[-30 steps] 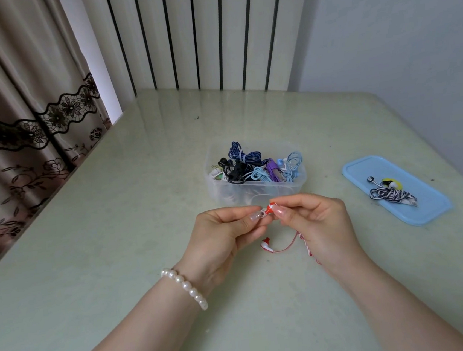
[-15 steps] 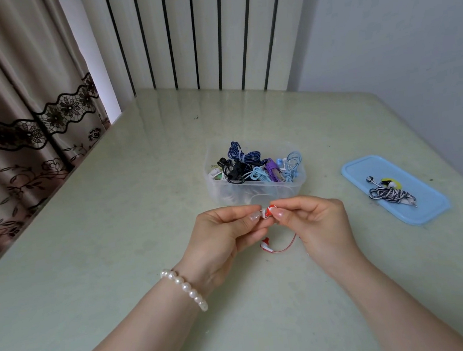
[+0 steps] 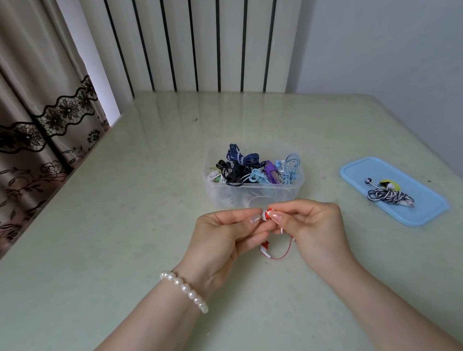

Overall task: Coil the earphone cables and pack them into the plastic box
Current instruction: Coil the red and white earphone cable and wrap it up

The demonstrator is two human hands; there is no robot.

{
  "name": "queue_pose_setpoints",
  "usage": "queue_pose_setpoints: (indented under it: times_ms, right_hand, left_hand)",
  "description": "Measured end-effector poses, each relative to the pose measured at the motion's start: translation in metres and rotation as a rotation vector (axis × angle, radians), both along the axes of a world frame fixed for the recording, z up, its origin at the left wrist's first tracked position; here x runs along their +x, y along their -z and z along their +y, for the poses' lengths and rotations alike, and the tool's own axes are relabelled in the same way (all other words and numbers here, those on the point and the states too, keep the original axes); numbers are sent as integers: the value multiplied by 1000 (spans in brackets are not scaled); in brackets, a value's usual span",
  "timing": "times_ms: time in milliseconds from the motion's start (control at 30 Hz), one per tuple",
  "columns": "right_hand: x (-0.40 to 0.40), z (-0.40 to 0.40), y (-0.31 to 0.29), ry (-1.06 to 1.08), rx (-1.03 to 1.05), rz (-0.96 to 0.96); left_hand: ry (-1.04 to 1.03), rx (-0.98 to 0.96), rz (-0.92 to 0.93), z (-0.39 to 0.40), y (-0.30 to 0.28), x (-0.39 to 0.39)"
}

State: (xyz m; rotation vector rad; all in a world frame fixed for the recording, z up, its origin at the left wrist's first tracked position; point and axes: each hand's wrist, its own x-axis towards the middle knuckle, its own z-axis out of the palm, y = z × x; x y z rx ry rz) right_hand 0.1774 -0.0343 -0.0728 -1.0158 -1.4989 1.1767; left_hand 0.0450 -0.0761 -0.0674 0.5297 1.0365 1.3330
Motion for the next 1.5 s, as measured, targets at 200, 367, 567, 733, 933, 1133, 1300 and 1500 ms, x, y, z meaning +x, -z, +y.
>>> queue_pose_setpoints:
  times_ms: [200,367,567,733,933,1133,1300,1500]
  right_hand:
    - [-2,-1,3,55,-1,-8]
    - [-5,-4,4,114,13,-9]
    - [-9,-8,5,180,84,-24]
    - [-11,-7,9,226,149,-28]
    - [-11,-3,17,279,327,-121]
    - [-12,-2,19,278,374,-136]
    - [-8,-1,9,118,85,39]
    - [3,8,4,-49,-41,88]
  left_hand:
    - [-4,3,9,-1,-1,2]
    - [-8,-12,-45,-2,-4,4]
    - [-32,-39,-116,-4,-8,6]
    - [-29,-60,-175,-4,-8,7]
    - [-32,-34,-181,-6,-9,7]
    - [-67,52,-54,-9,-9,10]
    - [-55,115,128,-10,-7,9]
    - [45,37,-6,-5,-7,-3]
